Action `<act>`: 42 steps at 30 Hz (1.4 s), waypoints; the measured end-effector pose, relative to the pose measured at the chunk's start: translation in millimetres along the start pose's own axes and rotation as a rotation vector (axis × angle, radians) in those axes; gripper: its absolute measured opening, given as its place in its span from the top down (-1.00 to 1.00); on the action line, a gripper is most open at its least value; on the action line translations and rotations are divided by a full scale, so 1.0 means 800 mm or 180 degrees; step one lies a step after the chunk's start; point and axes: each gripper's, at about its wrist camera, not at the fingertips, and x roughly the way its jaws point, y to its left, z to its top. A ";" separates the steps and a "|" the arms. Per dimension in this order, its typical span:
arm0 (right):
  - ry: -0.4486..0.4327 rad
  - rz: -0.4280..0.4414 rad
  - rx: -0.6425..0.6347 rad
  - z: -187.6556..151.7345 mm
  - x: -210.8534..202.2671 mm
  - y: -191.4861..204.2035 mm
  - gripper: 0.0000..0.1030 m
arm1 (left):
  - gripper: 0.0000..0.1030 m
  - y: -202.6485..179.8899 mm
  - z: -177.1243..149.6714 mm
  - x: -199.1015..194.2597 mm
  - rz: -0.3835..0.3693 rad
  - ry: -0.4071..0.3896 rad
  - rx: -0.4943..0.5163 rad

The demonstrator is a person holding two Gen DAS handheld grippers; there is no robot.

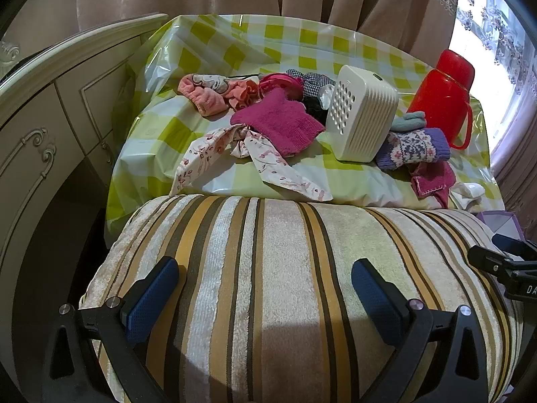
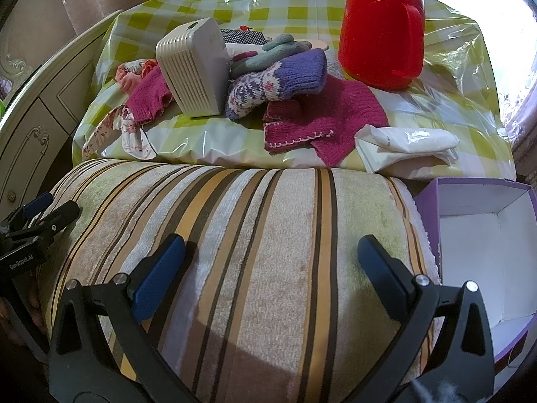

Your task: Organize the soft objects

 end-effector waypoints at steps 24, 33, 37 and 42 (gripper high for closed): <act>-0.0014 0.0006 0.0010 -0.001 0.000 0.000 -1.00 | -1.00 0.001 0.000 0.000 0.0006 -0.0018 -0.0002; -0.0014 0.0002 0.0006 -0.001 -0.001 0.001 -1.00 | -1.00 0.001 0.000 0.000 0.0007 -0.0020 -0.0002; 0.0012 -0.0029 -0.0027 0.000 0.001 0.003 -1.00 | -1.00 0.001 0.001 0.000 0.0008 -0.0020 -0.0002; 0.0020 0.0032 -0.0023 0.001 0.000 -0.001 -1.00 | -1.00 0.005 0.000 -0.002 -0.0045 -0.0035 -0.0072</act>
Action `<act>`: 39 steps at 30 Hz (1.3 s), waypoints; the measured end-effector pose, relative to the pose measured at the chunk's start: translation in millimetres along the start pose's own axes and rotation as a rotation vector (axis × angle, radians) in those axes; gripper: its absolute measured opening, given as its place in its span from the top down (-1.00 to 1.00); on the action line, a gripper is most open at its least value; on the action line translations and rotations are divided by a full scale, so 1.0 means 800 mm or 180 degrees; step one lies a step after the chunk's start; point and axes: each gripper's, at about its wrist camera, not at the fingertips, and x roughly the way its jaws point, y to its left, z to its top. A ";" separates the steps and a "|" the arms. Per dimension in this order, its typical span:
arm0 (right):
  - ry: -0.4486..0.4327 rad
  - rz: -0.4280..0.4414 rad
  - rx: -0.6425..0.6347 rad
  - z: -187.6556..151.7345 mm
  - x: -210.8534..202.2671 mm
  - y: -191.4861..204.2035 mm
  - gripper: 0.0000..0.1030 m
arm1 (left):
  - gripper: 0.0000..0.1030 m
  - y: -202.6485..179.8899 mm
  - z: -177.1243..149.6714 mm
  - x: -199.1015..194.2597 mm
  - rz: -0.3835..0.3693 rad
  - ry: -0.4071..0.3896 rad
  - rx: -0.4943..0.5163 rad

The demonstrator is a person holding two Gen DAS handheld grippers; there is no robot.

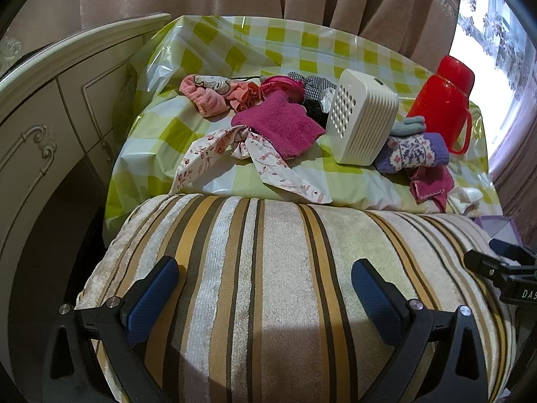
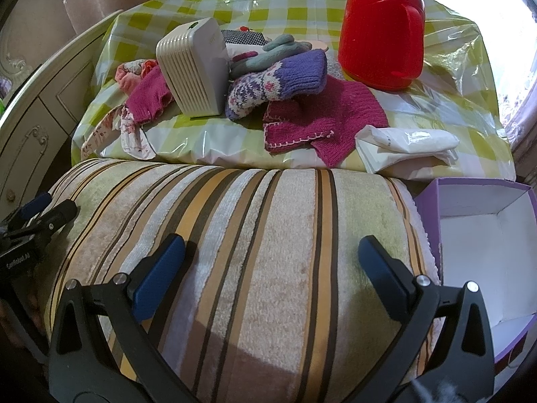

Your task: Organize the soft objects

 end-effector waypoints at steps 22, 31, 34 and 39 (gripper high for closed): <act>-0.0093 0.0560 0.1105 0.019 0.007 -0.152 -0.89 | -0.88 0.004 0.065 0.033 -0.0158 0.0088 -0.0217; -0.0083 0.0405 0.1379 0.050 0.034 -0.181 -0.75 | -0.79 0.019 0.091 0.064 -0.0259 0.0171 -0.0462; 0.0004 0.0454 0.1413 0.060 0.049 -0.184 -0.75 | -0.79 0.030 0.101 0.076 -0.0239 0.0203 -0.0551; 0.0095 0.0443 0.1376 0.073 0.066 -0.184 -0.74 | -0.72 0.036 0.116 0.102 -0.0284 0.0338 -0.0640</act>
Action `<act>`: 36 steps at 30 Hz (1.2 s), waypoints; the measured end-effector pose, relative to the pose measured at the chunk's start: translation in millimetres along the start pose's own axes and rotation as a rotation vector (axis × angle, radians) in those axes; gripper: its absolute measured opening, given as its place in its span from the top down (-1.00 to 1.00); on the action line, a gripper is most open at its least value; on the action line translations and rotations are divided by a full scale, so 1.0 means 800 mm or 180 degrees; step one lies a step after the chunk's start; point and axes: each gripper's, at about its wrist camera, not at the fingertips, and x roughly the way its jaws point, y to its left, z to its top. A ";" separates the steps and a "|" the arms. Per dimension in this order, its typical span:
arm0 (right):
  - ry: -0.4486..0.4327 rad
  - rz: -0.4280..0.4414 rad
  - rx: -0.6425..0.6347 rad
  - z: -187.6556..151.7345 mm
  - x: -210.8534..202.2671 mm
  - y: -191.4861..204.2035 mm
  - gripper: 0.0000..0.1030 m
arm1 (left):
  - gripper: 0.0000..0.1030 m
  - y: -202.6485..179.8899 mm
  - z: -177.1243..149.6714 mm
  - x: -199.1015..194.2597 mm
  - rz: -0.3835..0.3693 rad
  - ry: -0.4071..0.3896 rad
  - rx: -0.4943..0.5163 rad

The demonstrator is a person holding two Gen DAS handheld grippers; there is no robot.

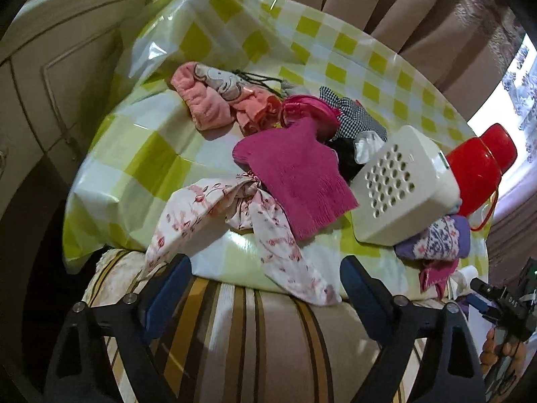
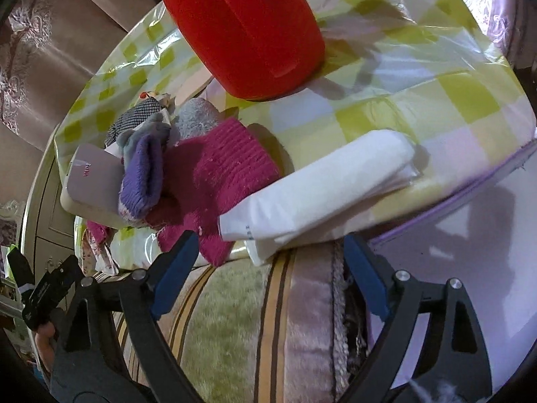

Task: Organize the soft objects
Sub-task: 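Grasp the white folded cloth with the right gripper while the left gripper grasps the floral fabric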

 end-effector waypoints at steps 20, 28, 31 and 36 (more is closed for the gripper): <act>0.0067 -0.0237 -0.0046 0.028 0.032 0.007 -0.06 | 0.86 -0.011 0.025 0.064 0.0001 0.0188 0.0045; -0.0016 -0.0301 -0.0124 0.023 0.028 0.005 0.23 | 0.94 -0.005 0.014 0.039 -0.0097 0.0031 -0.0015; -0.0098 -0.0328 -0.0175 0.017 0.016 0.002 0.29 | 0.95 -0.007 0.010 0.027 -0.0106 -0.0042 -0.0017; -0.0190 -0.0336 -0.0154 0.007 -0.005 -0.008 0.30 | 0.96 -0.009 -0.005 0.007 -0.0143 -0.0107 -0.0030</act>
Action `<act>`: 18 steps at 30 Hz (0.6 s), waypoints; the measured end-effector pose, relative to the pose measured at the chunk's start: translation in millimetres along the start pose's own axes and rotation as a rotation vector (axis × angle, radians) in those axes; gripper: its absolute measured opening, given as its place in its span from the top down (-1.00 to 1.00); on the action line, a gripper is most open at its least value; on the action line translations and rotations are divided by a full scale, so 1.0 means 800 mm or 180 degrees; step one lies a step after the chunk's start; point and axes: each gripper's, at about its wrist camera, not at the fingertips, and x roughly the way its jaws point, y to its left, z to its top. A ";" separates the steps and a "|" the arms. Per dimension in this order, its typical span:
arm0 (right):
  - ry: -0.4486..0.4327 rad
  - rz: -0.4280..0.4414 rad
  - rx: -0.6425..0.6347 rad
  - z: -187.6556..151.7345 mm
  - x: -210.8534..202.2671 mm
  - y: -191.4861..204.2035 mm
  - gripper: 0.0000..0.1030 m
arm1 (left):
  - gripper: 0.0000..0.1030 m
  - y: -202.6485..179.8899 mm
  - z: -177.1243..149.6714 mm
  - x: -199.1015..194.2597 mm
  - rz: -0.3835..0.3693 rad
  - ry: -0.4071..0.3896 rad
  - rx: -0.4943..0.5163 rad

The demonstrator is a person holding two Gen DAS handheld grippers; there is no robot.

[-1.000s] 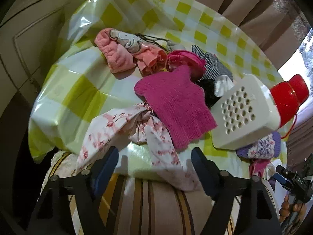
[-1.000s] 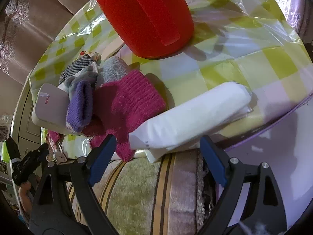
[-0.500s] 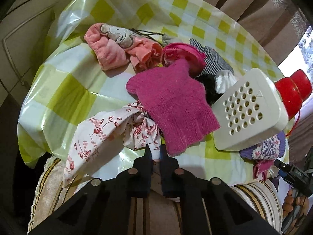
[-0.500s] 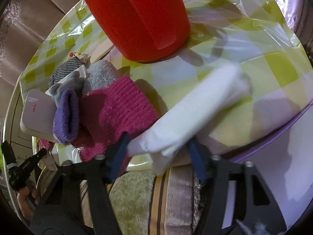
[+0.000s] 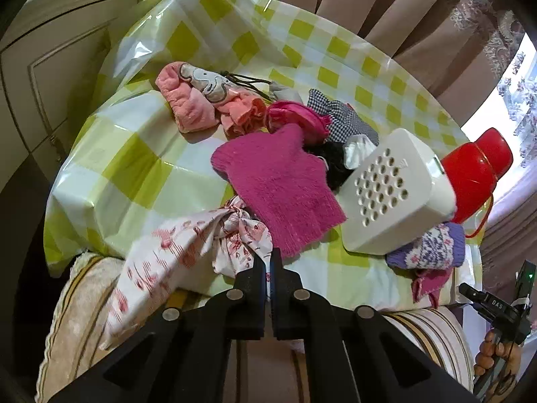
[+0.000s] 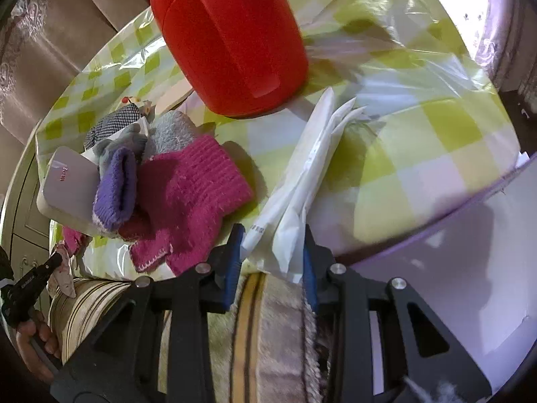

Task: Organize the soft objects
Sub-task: 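Grasp the white folded cloth with the right gripper while the left gripper grasps the floral fabric, then carry both items to the purple box and open both grippers to drop them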

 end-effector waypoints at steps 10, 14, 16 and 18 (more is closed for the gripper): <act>-0.0183 -0.0003 -0.0151 -0.035 -0.047 -0.006 0.30 | 0.96 -0.022 -0.033 -0.037 -0.0132 -0.0188 -0.0040; -0.0254 0.0009 -0.0226 -0.050 -0.064 -0.004 0.30 | 0.97 -0.034 -0.047 -0.065 0.0022 -0.0435 0.0029; -0.0304 0.0011 -0.0255 -0.056 -0.073 -0.004 0.30 | 0.97 -0.047 -0.051 -0.082 0.0055 -0.0598 0.0176; -0.0358 0.0011 -0.0300 -0.060 -0.084 -0.003 0.30 | 0.97 -0.056 -0.053 -0.089 0.0013 -0.0609 0.0244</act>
